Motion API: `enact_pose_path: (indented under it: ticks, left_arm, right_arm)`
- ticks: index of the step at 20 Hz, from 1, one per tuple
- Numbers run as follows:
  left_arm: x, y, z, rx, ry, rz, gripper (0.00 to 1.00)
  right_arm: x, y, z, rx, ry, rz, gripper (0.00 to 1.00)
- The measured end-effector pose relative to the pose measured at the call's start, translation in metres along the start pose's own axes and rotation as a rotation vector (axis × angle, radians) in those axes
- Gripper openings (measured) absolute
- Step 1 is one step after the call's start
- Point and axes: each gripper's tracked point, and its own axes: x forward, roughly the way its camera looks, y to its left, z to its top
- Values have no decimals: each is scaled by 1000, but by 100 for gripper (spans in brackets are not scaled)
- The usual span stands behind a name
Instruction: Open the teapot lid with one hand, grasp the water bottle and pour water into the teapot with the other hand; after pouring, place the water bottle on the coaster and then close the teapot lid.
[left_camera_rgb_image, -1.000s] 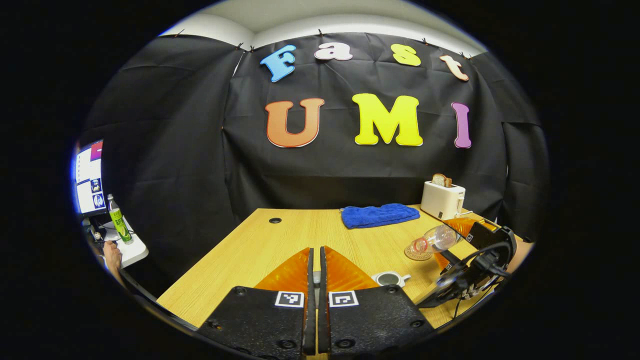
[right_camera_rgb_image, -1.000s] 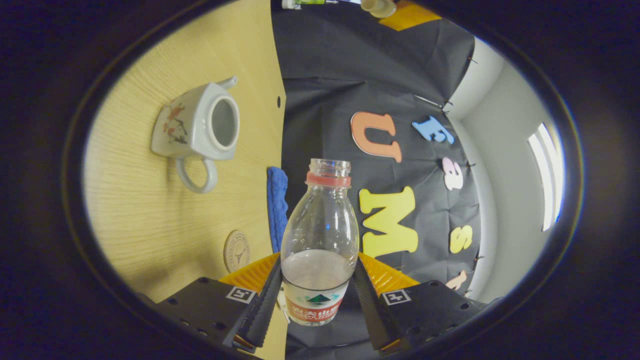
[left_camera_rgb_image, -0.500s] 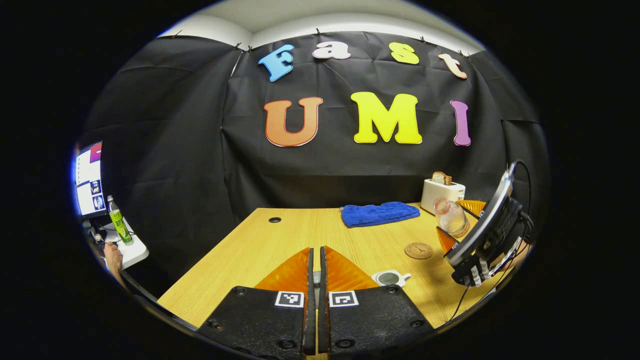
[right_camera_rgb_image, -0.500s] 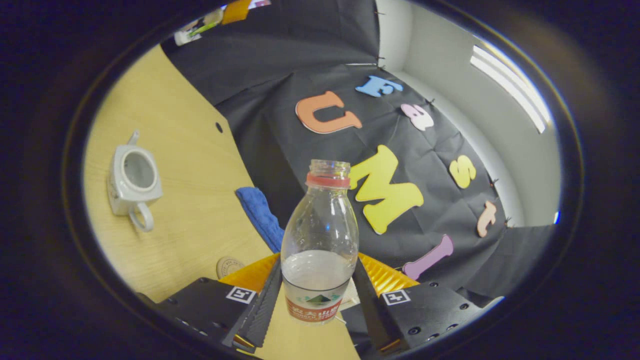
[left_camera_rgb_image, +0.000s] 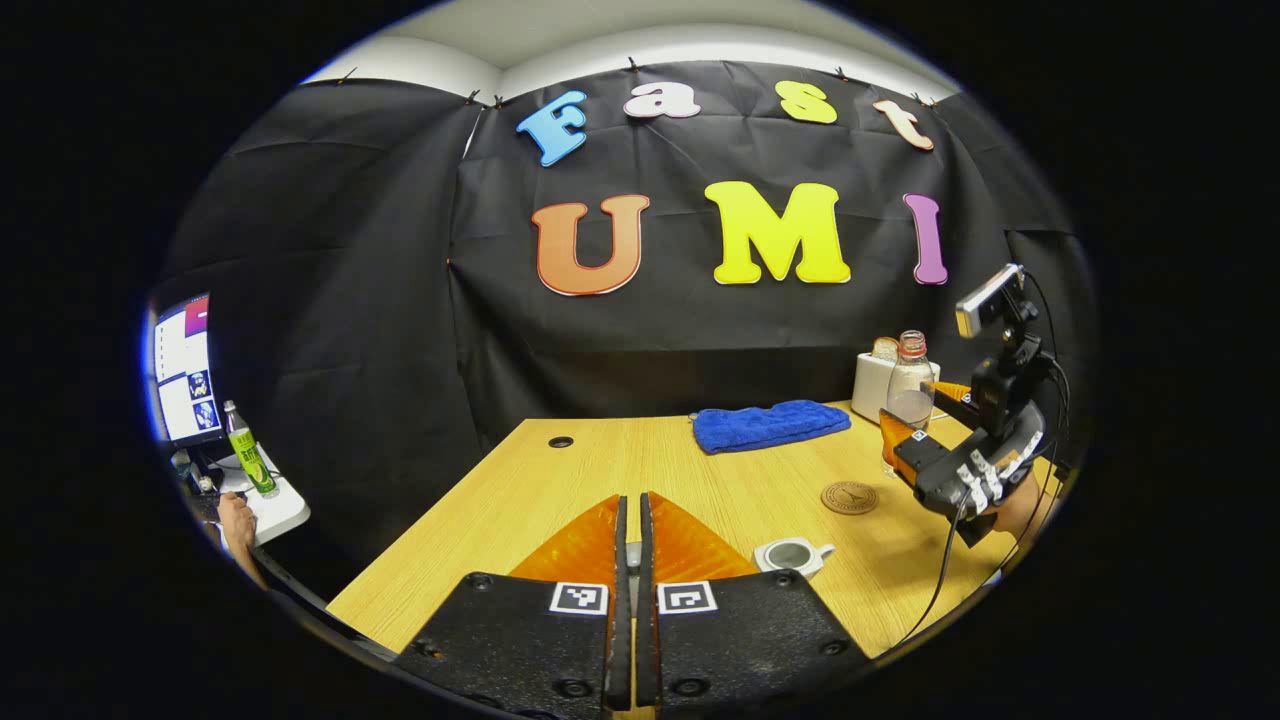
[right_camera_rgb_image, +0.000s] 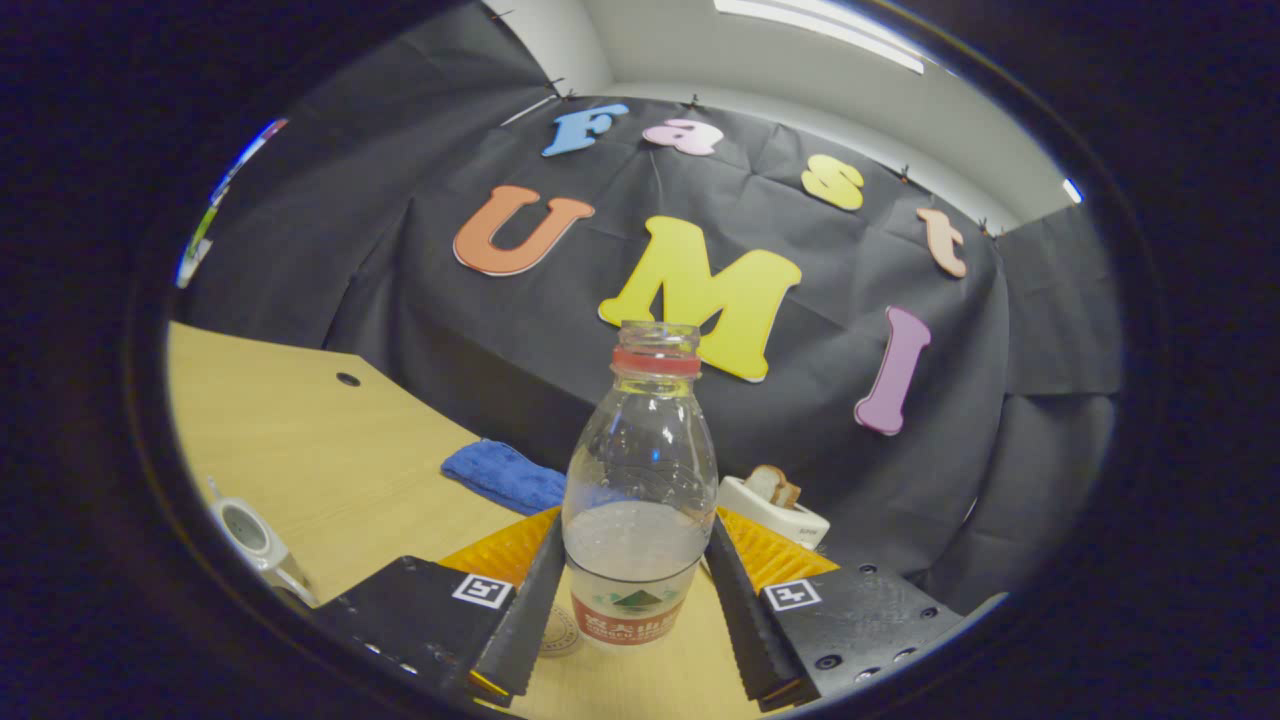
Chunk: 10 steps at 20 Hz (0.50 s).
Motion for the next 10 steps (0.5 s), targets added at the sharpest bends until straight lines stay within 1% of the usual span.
enact_pose_path:
  ticks: [1,3,6,7,8,10]
  left_arm:
    - [0,1,-1,2,0,2,4]
    - [-1,3,0,2,1,10,4]
    - [-3,4,5,7,-9,17,4]
    - [-4,2,3,6,-10,13,4]
    - [-3,0,3,6,-9,7,4]
    - [-3,-2,2,7,-5,0,4]
  right_arm:
    - [4,3,-2,45,16,12,79]
    - [16,8,0,107,42,19,78]
    - [35,19,-9,201,97,67,78]
    - [38,22,-15,223,115,78,76]
    - [41,27,-19,240,130,87,78]
    - [45,35,-24,264,147,113,78]
